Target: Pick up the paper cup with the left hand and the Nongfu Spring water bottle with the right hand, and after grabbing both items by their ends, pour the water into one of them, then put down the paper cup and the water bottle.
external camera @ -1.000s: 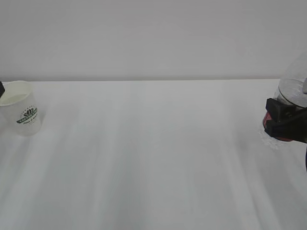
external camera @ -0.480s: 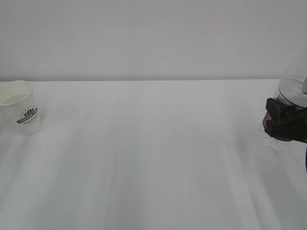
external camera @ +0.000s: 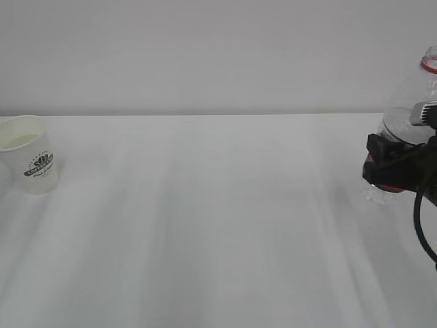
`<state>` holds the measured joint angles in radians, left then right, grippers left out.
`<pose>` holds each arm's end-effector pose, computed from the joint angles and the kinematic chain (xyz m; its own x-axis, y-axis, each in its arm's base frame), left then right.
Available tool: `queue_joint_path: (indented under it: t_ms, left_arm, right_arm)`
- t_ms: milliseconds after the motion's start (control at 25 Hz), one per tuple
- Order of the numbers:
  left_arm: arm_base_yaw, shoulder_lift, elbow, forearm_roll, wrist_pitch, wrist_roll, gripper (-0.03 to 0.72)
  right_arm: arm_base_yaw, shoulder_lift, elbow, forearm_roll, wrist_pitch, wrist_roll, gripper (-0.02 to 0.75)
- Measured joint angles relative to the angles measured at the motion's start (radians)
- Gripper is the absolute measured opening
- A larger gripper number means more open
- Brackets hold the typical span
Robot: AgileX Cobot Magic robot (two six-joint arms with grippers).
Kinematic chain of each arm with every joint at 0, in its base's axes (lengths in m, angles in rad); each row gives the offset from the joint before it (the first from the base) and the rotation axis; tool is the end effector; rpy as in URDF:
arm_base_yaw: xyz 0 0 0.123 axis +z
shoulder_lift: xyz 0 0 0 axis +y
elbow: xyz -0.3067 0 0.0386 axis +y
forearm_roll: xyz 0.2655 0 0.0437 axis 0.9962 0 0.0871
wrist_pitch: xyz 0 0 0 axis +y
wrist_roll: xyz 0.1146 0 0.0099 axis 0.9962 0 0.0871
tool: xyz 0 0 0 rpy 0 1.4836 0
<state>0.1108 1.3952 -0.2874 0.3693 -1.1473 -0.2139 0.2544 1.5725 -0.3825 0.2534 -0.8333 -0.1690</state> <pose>0.2529 -0.0099 0.2244 0.0866 -0.0437 -0.9953 0.2262 0.9738 -0.0231 0.2829 0.0515 0.1674 -0.2730 -0.0675 -0.9596 -0.0741 0.9960 -0.0490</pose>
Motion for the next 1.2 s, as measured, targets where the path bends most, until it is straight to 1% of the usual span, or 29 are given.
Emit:
queue_joint_path:
  t_ms: [760, 1200]
  left_arm:
    - [0.0, -0.001, 0.0, 0.0, 0.0, 0.0, 0.587]
    - [0.0, -0.001, 0.0, 0.0, 0.0, 0.0, 0.587]
  right_arm:
    - [0.0, 0.176, -0.088, 0.052, -0.017, 0.0, 0.464]
    - [0.0, 0.247, -0.09, 0.052, -0.094, 0.014, 0.464]
